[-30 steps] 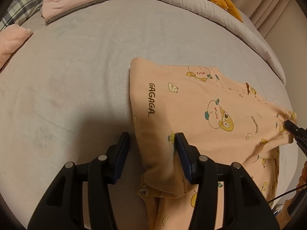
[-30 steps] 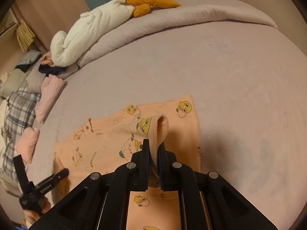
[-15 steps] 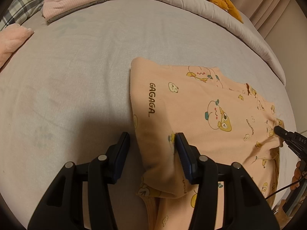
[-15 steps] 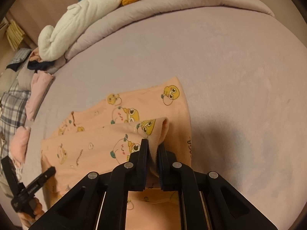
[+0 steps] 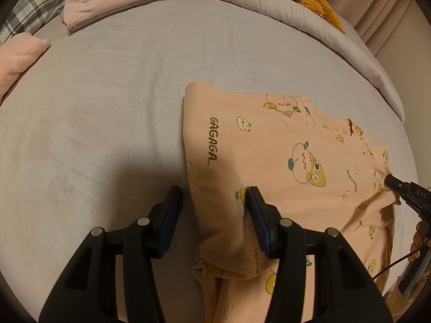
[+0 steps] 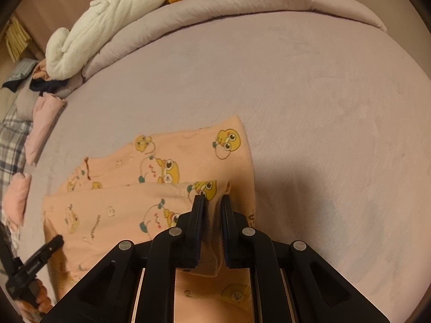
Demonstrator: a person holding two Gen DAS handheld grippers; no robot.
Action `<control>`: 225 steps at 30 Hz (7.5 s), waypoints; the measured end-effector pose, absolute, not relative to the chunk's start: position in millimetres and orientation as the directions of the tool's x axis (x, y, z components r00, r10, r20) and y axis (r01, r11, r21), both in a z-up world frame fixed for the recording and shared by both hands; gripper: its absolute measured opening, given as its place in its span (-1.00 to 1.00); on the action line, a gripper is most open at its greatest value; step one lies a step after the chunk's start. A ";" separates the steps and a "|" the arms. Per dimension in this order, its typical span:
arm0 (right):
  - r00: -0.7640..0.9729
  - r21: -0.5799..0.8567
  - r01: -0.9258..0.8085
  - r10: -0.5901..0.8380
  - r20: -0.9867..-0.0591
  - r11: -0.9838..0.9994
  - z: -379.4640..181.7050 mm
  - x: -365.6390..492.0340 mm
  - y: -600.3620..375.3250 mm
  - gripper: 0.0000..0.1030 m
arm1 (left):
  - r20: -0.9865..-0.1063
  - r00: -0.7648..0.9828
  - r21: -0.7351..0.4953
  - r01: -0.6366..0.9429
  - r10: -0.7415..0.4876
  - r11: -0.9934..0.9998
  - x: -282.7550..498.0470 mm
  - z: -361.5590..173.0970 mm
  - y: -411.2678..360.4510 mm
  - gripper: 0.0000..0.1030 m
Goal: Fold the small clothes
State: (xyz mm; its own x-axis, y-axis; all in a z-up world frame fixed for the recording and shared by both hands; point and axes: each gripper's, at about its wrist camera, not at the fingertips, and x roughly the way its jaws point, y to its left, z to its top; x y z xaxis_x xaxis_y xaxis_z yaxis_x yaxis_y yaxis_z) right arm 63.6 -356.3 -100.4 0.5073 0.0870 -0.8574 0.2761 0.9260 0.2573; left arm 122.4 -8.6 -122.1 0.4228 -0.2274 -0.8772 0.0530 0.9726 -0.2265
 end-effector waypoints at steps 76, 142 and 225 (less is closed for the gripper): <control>0.670 0.144 -0.028 0.125 -0.732 0.989 -61.7 -138.5 -363.0 0.53 | -0.874 0.279 -0.356 0.194 -0.399 0.914 -133.5 -165.3 -30.6 -0.39; 0.581 0.288 -0.159 0.325 -0.746 0.944 -86.3 -60.7 -319.5 -0.83 | -0.750 0.444 -0.526 0.049 -0.490 0.849 54.5 -104.2 4.9 -0.77; 0.570 0.284 0.040 0.212 -0.794 0.958 -86.2 66.2 -341.3 -0.79 | -0.755 0.486 -0.438 0.126 -0.440 0.890 116.9 -82.9 -6.6 0.26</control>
